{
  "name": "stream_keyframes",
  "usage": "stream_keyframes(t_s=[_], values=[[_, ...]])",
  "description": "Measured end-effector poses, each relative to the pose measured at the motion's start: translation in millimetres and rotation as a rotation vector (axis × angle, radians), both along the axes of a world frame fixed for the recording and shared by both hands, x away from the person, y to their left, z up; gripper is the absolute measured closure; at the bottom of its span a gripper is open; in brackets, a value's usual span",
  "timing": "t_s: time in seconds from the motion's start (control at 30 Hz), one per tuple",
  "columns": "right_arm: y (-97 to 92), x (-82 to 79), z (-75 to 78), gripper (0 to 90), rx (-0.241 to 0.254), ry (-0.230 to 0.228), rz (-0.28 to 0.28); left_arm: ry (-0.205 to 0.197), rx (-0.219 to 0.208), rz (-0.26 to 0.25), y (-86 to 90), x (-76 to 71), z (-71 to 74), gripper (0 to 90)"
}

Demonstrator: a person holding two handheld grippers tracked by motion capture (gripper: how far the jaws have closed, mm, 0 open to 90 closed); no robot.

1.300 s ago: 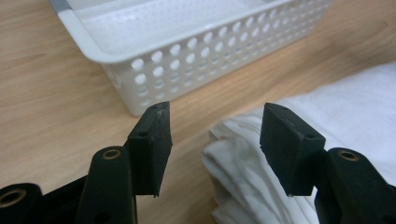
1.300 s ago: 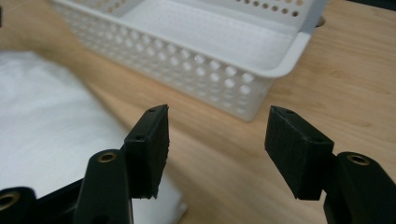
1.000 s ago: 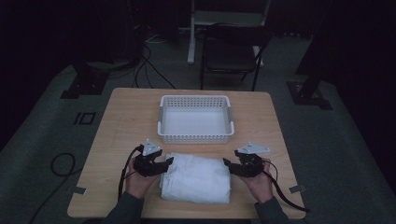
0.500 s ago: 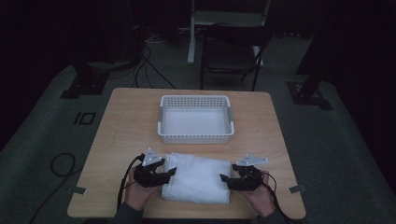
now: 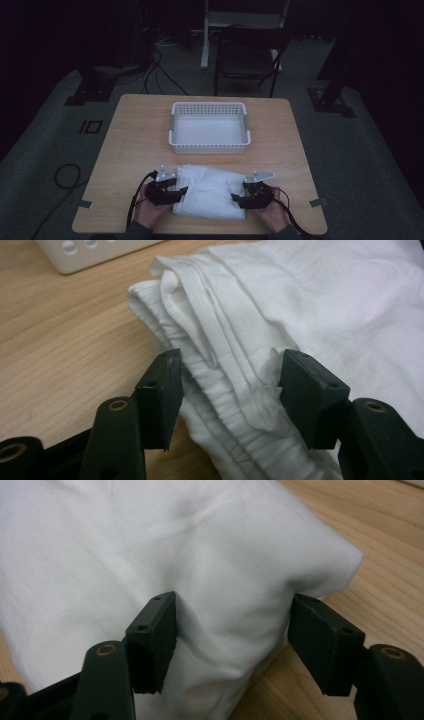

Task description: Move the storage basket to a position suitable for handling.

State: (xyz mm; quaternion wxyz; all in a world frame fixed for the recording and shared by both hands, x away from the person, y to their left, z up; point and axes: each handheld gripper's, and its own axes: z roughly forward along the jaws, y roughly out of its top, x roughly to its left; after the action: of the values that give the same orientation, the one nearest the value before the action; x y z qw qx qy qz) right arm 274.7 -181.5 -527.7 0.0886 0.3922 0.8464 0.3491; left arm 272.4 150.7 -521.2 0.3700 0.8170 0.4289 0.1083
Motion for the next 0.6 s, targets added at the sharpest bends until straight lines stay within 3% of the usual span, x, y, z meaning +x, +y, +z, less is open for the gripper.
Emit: stream_keyframes(t_s=[0.1,0.6], values=[[0.8,3.1,-3.5,36.7,0.010,0.005,-0.006,0.010,-0.026,0.007,1.7,3.5,-3.6,43.0],[11.3,28.5,-1.9,36.8,-0.027,-0.041,-0.020,-0.021,0.012,0.036,2.4,28.1,-1.5,43.5]])
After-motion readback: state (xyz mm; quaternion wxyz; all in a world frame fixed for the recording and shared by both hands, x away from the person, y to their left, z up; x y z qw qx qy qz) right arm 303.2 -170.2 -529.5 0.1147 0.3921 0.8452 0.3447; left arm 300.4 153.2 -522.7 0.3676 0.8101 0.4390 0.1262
